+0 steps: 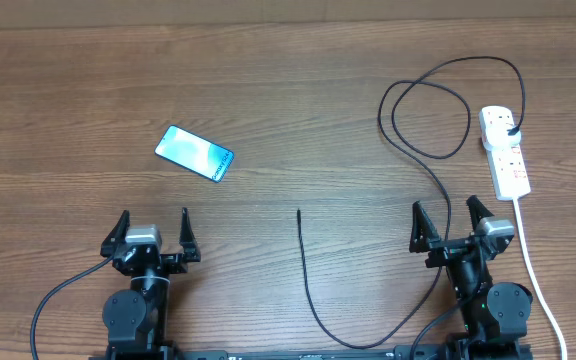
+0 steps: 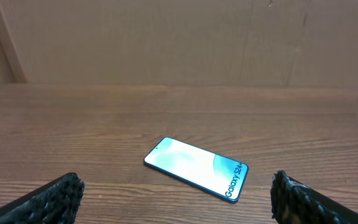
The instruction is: Plug charger to phone and switch on socket
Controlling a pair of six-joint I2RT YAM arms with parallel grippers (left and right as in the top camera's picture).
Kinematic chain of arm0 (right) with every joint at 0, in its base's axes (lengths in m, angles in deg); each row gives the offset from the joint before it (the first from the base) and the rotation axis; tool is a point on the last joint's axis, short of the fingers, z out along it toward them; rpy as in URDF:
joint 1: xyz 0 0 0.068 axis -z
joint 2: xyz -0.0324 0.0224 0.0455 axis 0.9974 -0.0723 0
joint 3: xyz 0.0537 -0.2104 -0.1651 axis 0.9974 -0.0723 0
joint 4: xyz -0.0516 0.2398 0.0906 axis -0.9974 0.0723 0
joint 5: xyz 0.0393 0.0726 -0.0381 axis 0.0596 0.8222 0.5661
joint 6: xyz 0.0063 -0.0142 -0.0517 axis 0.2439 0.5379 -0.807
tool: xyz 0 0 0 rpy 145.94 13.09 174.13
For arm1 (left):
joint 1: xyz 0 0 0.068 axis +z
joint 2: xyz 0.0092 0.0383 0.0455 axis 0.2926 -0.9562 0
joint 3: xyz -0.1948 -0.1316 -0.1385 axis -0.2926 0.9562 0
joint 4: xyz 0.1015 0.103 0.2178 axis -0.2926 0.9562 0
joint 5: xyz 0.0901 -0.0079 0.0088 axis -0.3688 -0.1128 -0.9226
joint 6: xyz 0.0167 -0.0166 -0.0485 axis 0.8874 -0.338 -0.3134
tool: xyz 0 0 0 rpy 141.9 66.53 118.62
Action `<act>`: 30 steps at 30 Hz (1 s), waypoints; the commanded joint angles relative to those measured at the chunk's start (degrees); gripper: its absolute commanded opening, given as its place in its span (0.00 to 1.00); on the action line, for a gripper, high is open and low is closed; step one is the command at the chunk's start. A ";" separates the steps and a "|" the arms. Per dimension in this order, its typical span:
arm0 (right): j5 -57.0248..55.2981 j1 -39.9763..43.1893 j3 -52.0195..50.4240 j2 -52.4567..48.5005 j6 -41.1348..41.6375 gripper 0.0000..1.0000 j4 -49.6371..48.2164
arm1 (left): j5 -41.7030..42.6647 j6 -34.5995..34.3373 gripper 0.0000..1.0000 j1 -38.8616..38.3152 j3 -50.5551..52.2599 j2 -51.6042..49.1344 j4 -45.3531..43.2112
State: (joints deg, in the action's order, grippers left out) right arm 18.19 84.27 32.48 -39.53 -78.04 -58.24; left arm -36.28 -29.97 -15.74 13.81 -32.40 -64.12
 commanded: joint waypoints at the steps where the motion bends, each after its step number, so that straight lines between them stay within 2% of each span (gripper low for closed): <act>1: -0.79 -0.33 -0.61 0.66 0.02 1.00 -0.17 | 0.66 0.44 1.00 0.31 0.20 0.50 -0.04; 30: -0.79 -0.33 -0.61 0.66 0.02 1.00 -0.17 | 0.98 0.39 0.99 0.31 0.07 0.50 -2.14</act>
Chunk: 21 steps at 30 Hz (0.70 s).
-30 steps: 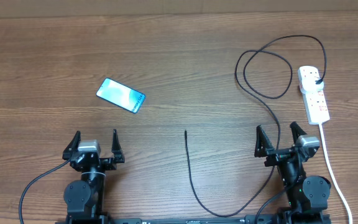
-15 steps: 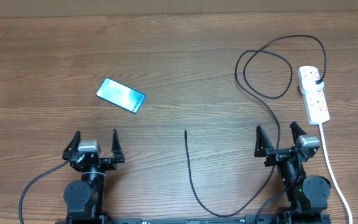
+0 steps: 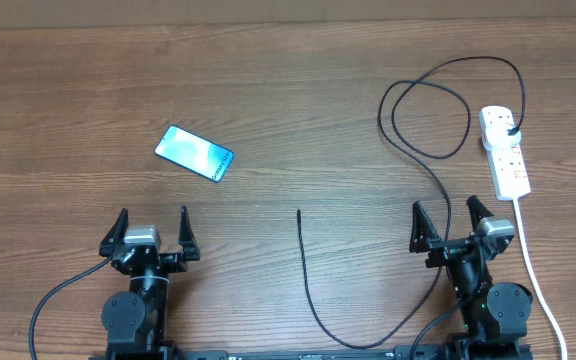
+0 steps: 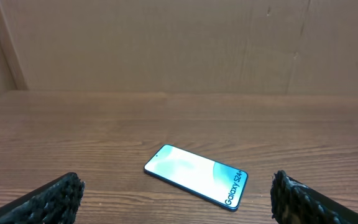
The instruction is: Plug charger to phone and switch on socket
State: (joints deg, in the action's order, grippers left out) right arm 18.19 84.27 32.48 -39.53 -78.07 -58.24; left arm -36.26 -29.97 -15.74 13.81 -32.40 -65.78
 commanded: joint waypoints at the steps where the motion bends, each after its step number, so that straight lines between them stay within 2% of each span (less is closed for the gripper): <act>1: -0.79 -0.33 -0.61 0.66 0.04 1.00 -0.17 | 1.46 0.39 1.00 0.31 -0.13 0.50 -0.39; 7: -0.79 -0.33 -0.61 0.66 0.04 1.00 -0.17 | 3.21 -0.87 1.00 0.31 -2.93 0.50 1.16; 14: -0.79 -0.33 -0.61 0.66 0.04 1.00 -0.17 | 3.02 1.55 1.00 0.31 -13.49 0.48 11.10; 21: -0.79 -0.33 -0.61 0.66 0.04 1.00 -0.17 | 2.99 0.81 1.00 0.31 -22.27 -1.36 13.94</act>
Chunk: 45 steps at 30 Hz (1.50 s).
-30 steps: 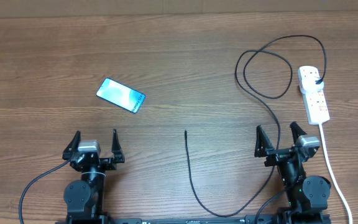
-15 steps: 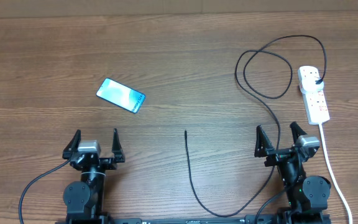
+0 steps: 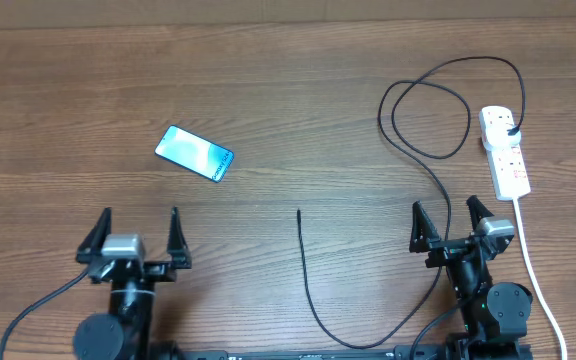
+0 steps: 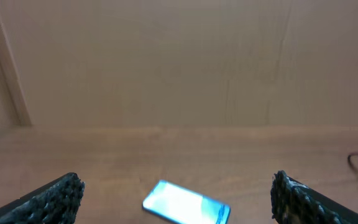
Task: Plug charger to phone and switch on socket
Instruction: 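Reach the left gripper forward over the blue-screened phone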
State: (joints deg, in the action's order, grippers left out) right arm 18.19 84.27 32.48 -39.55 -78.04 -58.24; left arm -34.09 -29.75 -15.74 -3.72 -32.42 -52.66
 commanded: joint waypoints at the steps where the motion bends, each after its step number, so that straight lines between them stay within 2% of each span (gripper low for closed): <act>1: -0.79 -0.33 -0.61 0.68 0.02 1.00 -0.17 | 0.81 0.35 1.00 0.31 -5.90 -2.16 1.31; 7: -0.79 -0.33 -0.61 0.68 0.02 1.00 -0.17 | 0.81 0.22 1.00 0.31 -14.08 -11.19 4.98; 15: -0.79 -0.33 -0.61 0.68 0.02 1.00 -0.17 | 0.90 -1.57 1.00 0.31 -27.04 -29.27 10.97; 23: -0.79 -0.33 -0.61 0.68 0.02 1.00 -0.17 | -0.98 -8.22 1.00 0.28 -47.76 -51.17 30.05; 28: -0.79 -0.33 -0.61 0.68 0.02 1.00 -0.17 | -1.60 -8.13 1.00 0.28 -60.26 -64.00 42.42; 33: -0.79 -0.33 -0.61 0.68 0.02 1.00 -0.17 | 1.62 -8.00 1.00 0.20 -63.23 -71.58 47.28; 36: -0.79 -0.33 -0.61 0.68 0.02 1.00 -0.17 | 9.35 -8.39 1.00 0.20 -63.19 -74.88 50.56; 41: -0.79 -0.33 -0.61 0.68 0.02 1.00 -0.17 | 13.05 -9.57 1.00 0.20 -63.19 -79.06 49.18; 43: -0.79 -0.33 -0.61 0.68 0.00 1.00 -0.17 | 12.46 -12.55 1.00 0.20 -63.21 -80.59 48.48; 45: -0.79 -0.33 -0.61 0.68 0.02 1.00 -0.17 | 6.88 -23.43 1.00 0.20 -63.21 -81.68 48.52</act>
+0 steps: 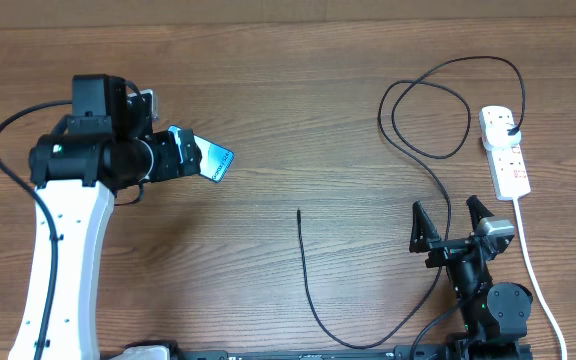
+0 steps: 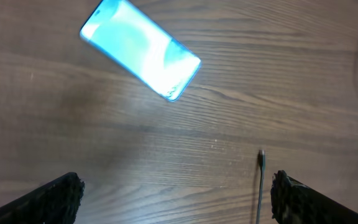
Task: Plug charger to phone and switch on socket
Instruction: 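Reach the left gripper forward over the blue-screened phone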
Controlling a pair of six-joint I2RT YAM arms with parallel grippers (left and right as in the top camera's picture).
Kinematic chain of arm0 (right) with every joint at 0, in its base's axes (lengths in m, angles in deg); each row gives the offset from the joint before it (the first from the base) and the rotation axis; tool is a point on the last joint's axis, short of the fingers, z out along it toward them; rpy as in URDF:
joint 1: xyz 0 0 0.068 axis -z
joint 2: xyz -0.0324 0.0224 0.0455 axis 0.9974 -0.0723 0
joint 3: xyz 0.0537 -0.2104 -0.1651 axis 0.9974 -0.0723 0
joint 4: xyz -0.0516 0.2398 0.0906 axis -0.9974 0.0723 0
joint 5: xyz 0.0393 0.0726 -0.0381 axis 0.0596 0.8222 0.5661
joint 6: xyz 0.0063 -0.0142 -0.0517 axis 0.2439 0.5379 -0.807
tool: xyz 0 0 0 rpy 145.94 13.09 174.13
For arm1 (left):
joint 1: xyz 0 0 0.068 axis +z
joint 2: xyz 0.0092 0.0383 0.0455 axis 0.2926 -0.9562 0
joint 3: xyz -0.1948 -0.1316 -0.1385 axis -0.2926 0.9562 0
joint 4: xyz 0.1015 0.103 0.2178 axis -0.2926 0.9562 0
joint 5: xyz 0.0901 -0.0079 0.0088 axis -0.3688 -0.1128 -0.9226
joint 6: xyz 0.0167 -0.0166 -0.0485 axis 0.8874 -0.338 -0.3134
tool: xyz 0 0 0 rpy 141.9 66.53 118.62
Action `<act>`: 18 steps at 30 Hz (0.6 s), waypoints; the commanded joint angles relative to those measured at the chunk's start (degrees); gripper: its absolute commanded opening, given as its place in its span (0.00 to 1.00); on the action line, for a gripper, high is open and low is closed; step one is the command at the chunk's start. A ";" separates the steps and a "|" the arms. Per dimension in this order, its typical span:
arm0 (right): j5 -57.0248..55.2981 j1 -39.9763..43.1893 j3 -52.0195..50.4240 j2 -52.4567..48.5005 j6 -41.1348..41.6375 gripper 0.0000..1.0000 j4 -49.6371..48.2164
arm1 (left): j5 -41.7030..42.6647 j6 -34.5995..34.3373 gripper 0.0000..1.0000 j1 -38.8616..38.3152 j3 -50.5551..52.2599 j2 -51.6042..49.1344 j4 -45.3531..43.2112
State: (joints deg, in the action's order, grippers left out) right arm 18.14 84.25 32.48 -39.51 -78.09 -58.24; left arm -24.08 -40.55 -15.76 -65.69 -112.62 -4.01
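The phone (image 2: 140, 58) lies flat on the wooden table, screen lit; in the overhead view only its right end (image 1: 218, 161) shows past my left arm. My left gripper (image 2: 178, 200) hangs open high above the table, looking down, with the phone ahead of its fingertips (image 2: 55, 198). The black charger cable's free tip (image 2: 261, 155) lies on the table near the right finger, also visible from overhead as the cable tip (image 1: 299, 213). The cable loops to the white power strip (image 1: 505, 152). My right gripper (image 1: 444, 208) rests open at the front right.
The black cable (image 1: 430, 150) loops across the right half of the table and passes by the right arm's base. The strip's white cord (image 1: 534, 270) runs toward the front edge. A cardboard wall stands behind the table.
My left arm has risen from its rest at the front left and now reaches over the phone, its gripper pointing down. Phone, cable and right arm have not moved.
Both arms sat at rest at the table's front, grippers open, the phone lying ahead of the left one. The left wrist view then tilted upward step by step. Now the left gripper hangs above the phone and cable tip, still open.
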 commanded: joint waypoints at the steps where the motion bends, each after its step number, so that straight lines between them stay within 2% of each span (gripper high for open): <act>1: -0.74 -0.31 -0.61 0.63 0.07 1.00 -0.17 | -5.20 -17.38 1.00 0.22 -1.46 -2.08 -0.24; 6: -0.74 -0.31 -0.61 0.63 0.07 1.00 -0.17 | -5.57 -24.68 1.00 -0.33 -6.69 -5.31 1.20; 12: -0.74 -0.31 -0.61 0.63 0.07 1.00 -0.17 | -11.67 -31.36 1.00 -3.67 -20.90 -14.03 9.14; 18: -0.74 -0.31 -0.61 0.63 0.07 1.00 -0.17 | -14.10 -39.04 1.00 -6.49 -33.07 -23.37 15.50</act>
State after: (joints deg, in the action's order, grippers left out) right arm 18.14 84.25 32.48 -39.51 -78.07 -58.20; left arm -34.95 -72.22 -21.16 -93.77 -132.09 10.15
